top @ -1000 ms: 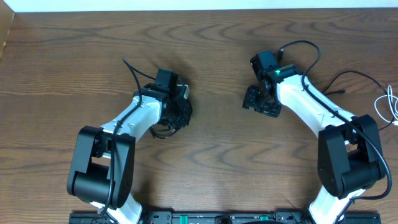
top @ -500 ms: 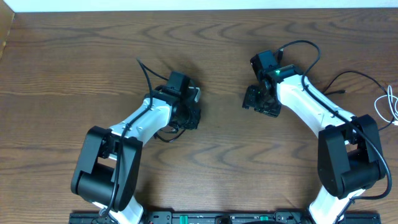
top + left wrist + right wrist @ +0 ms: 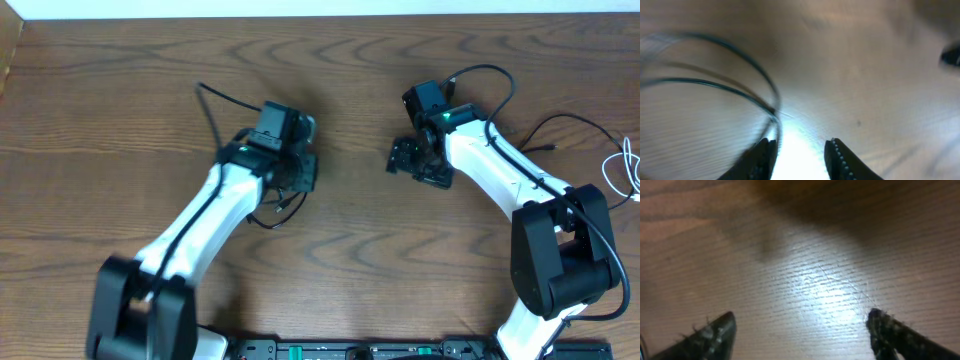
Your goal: Untangle cables
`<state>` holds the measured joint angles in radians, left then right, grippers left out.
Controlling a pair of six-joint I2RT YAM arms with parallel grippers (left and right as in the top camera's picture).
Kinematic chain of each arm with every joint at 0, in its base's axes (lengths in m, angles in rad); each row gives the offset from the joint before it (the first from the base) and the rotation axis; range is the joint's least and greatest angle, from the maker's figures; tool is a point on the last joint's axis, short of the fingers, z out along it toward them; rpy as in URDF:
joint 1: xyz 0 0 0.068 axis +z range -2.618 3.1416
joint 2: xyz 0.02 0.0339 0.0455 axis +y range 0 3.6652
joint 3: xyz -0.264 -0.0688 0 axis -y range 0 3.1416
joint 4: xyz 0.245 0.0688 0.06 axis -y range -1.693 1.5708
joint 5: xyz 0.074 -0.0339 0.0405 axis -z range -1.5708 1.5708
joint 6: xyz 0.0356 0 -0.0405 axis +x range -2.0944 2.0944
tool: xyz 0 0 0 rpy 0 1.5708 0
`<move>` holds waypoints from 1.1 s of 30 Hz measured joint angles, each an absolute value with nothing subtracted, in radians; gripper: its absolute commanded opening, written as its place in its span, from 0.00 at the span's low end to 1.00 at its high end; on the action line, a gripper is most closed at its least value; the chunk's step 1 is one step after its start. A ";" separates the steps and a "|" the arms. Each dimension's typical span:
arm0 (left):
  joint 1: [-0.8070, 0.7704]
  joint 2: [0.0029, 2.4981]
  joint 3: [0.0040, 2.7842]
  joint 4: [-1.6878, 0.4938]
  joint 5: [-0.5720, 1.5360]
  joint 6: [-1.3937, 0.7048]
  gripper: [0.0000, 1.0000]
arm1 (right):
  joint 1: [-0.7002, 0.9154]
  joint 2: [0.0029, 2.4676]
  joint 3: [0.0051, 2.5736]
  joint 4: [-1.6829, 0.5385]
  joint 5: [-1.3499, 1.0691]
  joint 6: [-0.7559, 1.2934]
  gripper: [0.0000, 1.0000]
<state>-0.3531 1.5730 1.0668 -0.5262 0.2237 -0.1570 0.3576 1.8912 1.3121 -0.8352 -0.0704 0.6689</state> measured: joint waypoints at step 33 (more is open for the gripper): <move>0.016 1.465 1.076 -0.699 0.000 -0.419 0.98 | 0.434 1.892 1.312 -0.694 -0.125 0.578 0.01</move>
<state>0.0162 1.4647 1.0763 -0.6994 0.0002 -0.4194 0.4339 1.8915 1.3121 -0.6941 -0.1246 0.5777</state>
